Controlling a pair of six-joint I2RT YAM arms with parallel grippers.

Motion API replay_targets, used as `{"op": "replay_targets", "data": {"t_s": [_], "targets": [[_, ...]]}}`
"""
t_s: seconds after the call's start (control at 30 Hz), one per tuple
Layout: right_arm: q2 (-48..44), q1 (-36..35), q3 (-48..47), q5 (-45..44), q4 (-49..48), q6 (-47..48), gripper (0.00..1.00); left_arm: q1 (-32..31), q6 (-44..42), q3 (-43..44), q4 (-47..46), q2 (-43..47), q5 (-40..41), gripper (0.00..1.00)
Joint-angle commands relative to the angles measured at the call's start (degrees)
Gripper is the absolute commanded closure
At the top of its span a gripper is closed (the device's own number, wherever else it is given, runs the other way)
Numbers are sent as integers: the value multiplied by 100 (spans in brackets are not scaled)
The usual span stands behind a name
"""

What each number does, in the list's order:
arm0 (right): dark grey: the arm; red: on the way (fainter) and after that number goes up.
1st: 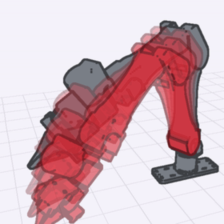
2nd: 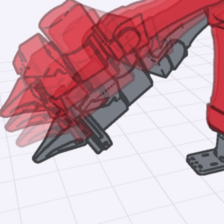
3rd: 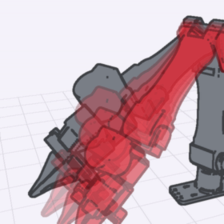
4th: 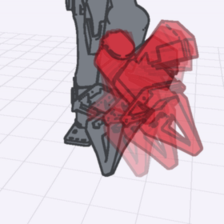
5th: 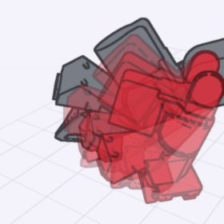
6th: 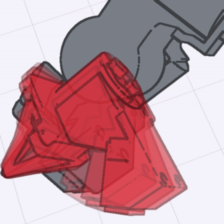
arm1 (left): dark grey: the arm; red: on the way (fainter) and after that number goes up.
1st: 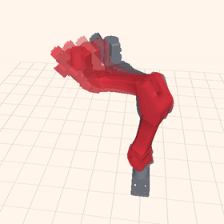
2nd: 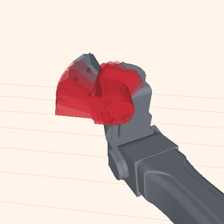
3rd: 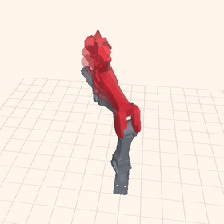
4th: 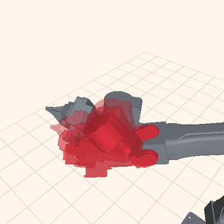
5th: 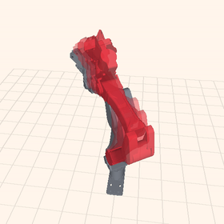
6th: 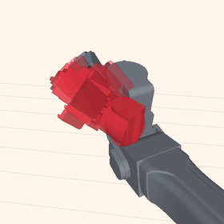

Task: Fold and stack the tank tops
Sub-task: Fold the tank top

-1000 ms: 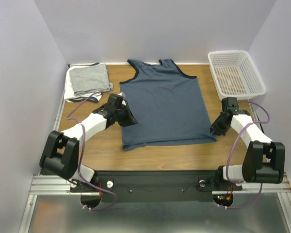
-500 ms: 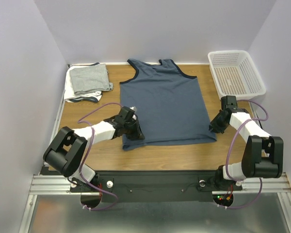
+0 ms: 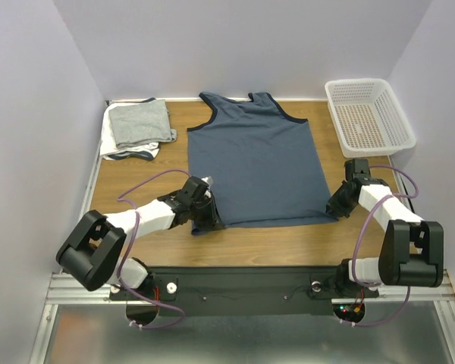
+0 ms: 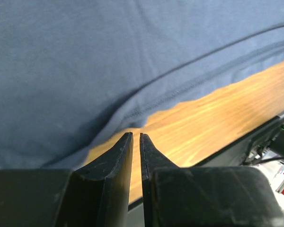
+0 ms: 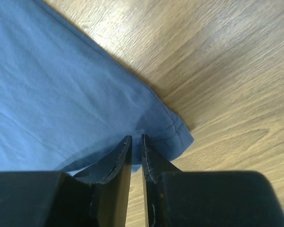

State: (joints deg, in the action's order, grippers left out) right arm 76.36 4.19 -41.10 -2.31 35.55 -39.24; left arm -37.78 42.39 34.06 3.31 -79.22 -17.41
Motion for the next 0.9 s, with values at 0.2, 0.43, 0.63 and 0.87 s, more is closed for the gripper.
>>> {"op": "replay_targets", "data": {"t_s": [0.2,0.43,0.63,0.87], "targets": [[-586,47,85,204,136,5,80,-19,-151,476,459,619,333,77],[-640,56,243,511,198,-57,80,227,-310,1348,223,-251,660,77],[-692,56,375,600,198,-136,80,227,-293,1612,-85,-1139,590,77],[-859,56,419,573,207,-206,80,166,-231,1147,-296,-1114,379,78]]}}
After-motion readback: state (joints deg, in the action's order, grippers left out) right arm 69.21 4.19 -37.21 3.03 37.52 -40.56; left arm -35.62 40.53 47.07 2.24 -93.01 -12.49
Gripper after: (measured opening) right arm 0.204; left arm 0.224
